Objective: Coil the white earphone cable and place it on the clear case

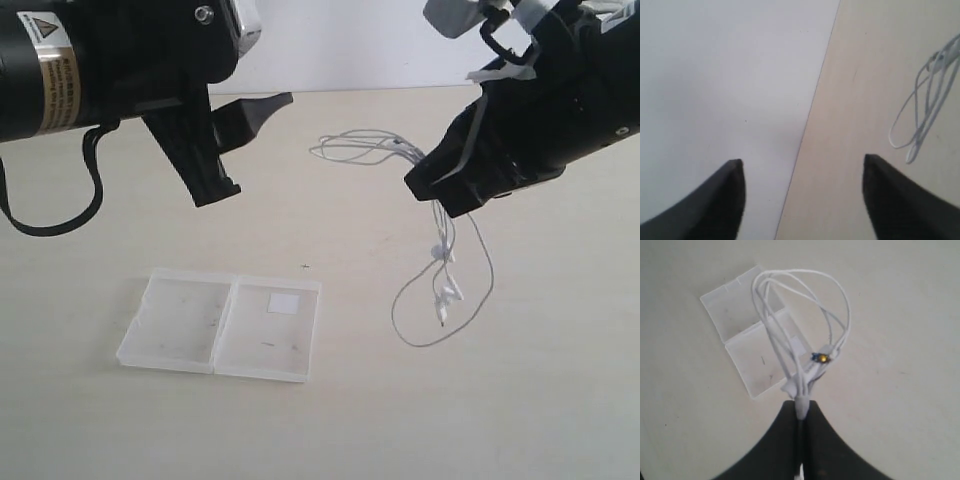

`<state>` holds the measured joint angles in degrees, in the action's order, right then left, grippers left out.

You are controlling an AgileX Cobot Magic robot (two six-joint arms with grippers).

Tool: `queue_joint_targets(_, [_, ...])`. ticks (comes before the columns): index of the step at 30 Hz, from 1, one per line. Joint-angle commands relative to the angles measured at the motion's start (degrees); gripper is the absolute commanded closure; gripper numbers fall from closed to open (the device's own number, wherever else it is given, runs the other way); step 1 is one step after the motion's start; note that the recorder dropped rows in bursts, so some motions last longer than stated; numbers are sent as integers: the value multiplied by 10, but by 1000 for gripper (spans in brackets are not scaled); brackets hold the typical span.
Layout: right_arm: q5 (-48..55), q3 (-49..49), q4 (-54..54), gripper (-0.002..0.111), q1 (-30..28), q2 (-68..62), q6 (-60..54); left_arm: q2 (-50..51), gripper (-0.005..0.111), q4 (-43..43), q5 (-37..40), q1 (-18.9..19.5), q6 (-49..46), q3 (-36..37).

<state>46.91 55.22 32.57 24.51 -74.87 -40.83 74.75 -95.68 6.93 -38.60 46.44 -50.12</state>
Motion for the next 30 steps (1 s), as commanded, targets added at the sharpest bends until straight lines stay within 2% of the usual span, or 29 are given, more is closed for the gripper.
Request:
queue_joint_targets(1, [18,20,1,108,-3,0,10,-3,73,4,17,-3,5,1])
queue_joint_targets(2, [29,26,1,108,-3,0,18,-3,84,3,21,-3,5,1])
queue_joint_targets(5, [62,44,-1,108,-3,-4,21,-10,106,5,26,-3,5,1])
queue_joint_targets(12, [76,63,-30,108,-3,-6,21,-20,106,4,-31,-3,2,1])
queue_joint_targets(15, [78,63,-40,108,-3,-8,25,-20,95,0,-62,-3,0,1])
queue_joint_targets(21, [80,63,-41,108,-3,-10,26,-20,47,0,-123,-3,-24,1])
queue_joint_targets(23, [84,63,-41,108,-3,-10,26,-20,43,0,-146,-3,-30,1])
queue_joint_targets(30, [91,63,-41,108,-3,-11,26,-14,43,-25,-209,-3,-34,1])
